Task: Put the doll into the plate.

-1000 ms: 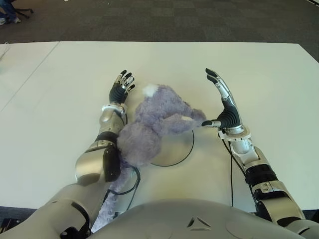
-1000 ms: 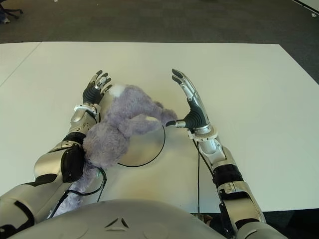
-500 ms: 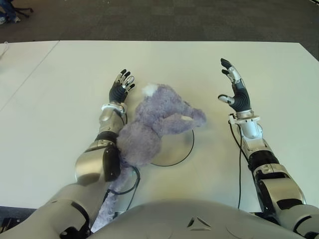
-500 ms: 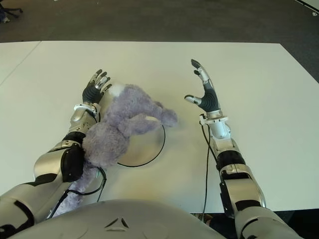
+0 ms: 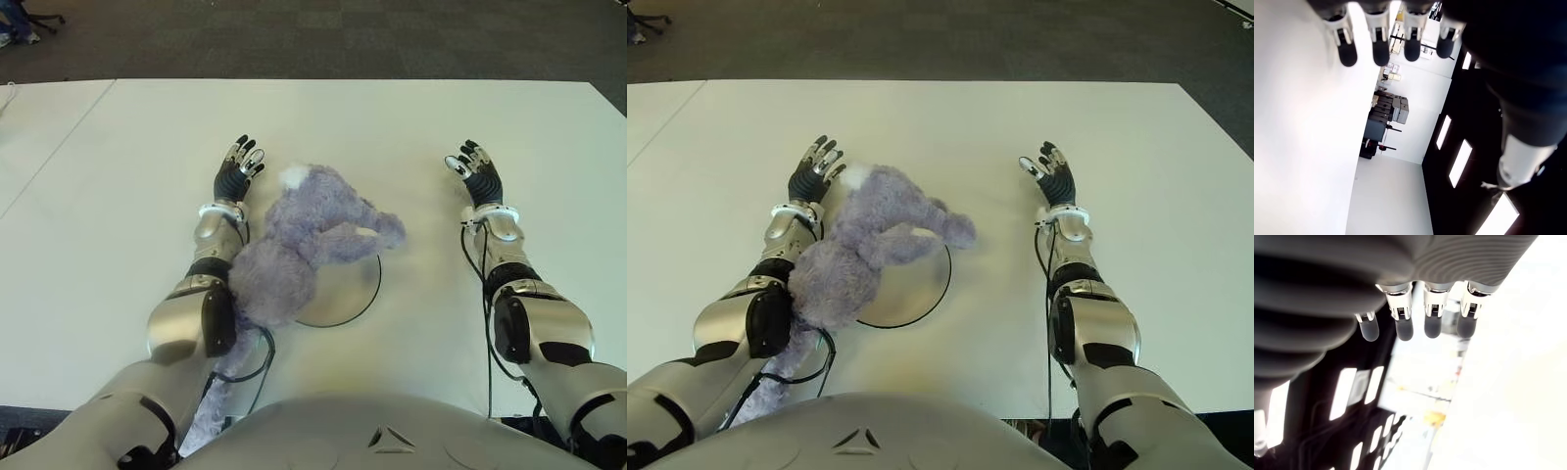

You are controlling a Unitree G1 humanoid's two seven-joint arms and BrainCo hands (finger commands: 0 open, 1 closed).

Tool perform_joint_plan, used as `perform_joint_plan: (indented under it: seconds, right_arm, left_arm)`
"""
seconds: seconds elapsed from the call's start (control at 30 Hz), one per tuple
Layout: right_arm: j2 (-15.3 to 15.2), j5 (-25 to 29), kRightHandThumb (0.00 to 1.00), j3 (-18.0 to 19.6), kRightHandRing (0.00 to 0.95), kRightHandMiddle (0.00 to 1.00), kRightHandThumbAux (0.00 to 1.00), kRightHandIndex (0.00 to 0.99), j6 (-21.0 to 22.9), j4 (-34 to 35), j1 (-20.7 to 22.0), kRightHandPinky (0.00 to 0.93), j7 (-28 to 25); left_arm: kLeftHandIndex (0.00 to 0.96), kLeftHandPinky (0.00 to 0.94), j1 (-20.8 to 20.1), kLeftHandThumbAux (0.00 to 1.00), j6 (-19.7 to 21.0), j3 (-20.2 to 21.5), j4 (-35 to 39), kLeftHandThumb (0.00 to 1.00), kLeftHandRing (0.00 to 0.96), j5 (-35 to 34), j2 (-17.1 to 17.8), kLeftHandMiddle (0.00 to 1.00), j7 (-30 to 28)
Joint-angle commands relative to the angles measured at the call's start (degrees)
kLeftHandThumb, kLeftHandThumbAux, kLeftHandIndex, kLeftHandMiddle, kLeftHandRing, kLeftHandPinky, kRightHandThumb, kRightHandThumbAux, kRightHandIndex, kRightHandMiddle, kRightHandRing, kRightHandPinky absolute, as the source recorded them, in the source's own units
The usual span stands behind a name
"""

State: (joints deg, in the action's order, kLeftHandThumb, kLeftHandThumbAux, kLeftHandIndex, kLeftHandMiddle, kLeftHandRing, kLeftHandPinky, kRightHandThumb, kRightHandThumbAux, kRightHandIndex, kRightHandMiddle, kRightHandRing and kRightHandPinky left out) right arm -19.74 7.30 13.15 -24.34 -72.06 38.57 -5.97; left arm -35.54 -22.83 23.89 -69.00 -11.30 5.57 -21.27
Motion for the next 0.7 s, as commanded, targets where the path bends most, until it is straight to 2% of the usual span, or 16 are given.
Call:
perform_joint_plan:
  seconds: [0.03,0.17,0.33,0.4,0.57,0.7]
  right_arm:
    - [2.9,2.6,0.0,3.9,0.008,0.021,0.601,0.026,10.3,-4.8,2.1,0.0,0.6]
    - [4.0,3.8,0.0,6.5,0.008,0.018,0.608,0.019,13.9,-5.5,3.0,0.006,1.2]
    - [5.4,4.5,0.0,8.5,0.023,0.034,0.637,0.032,16.2,-5.7,3.4,0.032,2.0]
    - [6.2,4.5,0.0,8.9,0.029,0.041,0.648,0.039,16.5,-5.7,3.3,0.04,2.3]
    - [11.4,4.6,0.0,9.6,0.059,0.072,0.686,0.066,15.8,-5.6,2.1,0.092,4.4]
    - [13.6,4.6,0.0,10.3,0.097,0.109,0.701,0.087,15.1,-5.6,1.0,0.147,5.2]
  left_arm:
    - [0.051,0.118,13.1,0.687,7.8,0.5,-8.2,0.0,0.091,-0.1,-3.0,0.08,0.7]
    - [0.049,0.118,13.3,0.683,7.4,0.3,-8.1,0.0,0.092,0.1,-2.8,0.08,0.4]
    - [0.046,0.12,13.4,0.681,7.2,0.2,-8.1,0.0,0.09,0.2,-2.7,0.078,0.2]
    - [0.049,0.127,13.4,0.682,7.3,0.3,-8.1,0.0,0.093,0.1,-2.7,0.081,0.2]
    - [0.057,0.126,13.4,0.686,7.4,0.7,-8.1,0.0,0.097,-0.3,-2.6,0.086,-0.1]
    - [0.056,0.122,13.5,0.688,7.5,0.7,-8.1,0.0,0.093,-0.3,-2.6,0.081,-0.1]
